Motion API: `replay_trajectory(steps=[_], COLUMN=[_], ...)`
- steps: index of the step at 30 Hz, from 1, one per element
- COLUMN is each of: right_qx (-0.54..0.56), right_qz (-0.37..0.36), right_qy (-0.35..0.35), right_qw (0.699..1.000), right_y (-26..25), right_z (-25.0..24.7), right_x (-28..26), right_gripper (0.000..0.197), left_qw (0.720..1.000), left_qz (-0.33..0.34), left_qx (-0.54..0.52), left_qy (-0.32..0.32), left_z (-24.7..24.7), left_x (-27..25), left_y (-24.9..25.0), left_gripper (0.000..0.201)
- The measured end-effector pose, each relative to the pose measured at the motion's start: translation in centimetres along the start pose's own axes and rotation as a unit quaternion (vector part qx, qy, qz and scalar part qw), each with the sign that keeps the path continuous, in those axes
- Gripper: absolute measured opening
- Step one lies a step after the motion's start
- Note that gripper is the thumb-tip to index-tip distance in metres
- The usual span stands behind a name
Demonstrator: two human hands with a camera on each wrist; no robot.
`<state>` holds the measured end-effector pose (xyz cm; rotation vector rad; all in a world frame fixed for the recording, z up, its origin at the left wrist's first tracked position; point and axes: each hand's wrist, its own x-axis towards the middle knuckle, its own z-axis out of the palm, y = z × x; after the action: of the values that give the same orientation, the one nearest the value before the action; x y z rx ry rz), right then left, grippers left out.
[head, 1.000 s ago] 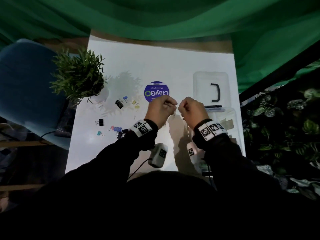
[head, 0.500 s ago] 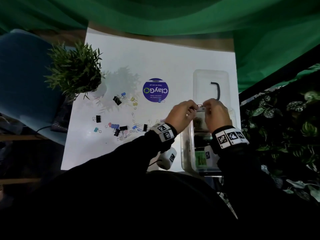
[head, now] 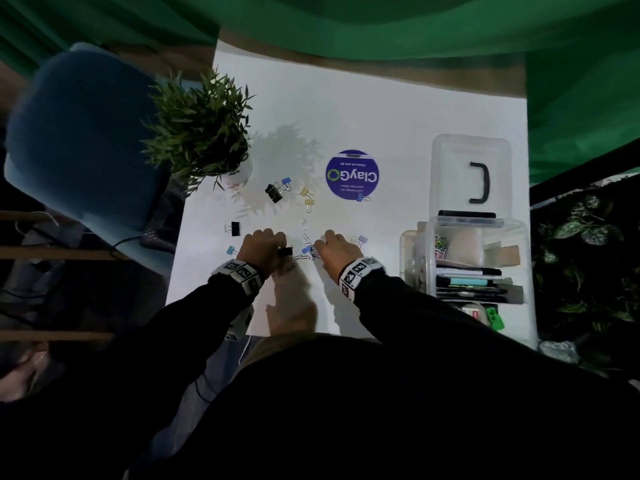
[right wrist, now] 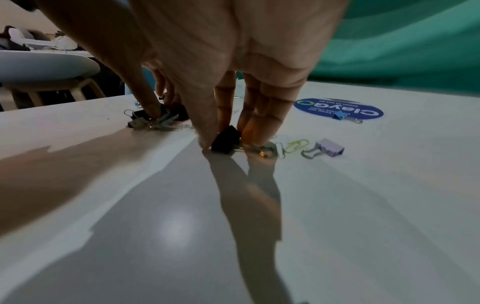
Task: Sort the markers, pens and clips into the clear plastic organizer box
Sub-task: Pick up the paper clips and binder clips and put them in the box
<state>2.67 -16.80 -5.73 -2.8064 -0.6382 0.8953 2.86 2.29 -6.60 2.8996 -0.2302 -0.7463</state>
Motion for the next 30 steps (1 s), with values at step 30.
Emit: replay_trajectory(steps=[30], right_qx=[0.004], right_qz=[-0.020], right_qy=[0.020], right_qw=[1.000], right_y=[0.6], right_z=[0.7], right_x=[-0.7], right_gripper=[0.059], left_qw=[0.995], left_qz=[0.053], left_qx=[0.050], left_qy=[0.067], left_z=[0.5], left_x=[0.4], left_y=[-1.6], left_gripper=[0.031])
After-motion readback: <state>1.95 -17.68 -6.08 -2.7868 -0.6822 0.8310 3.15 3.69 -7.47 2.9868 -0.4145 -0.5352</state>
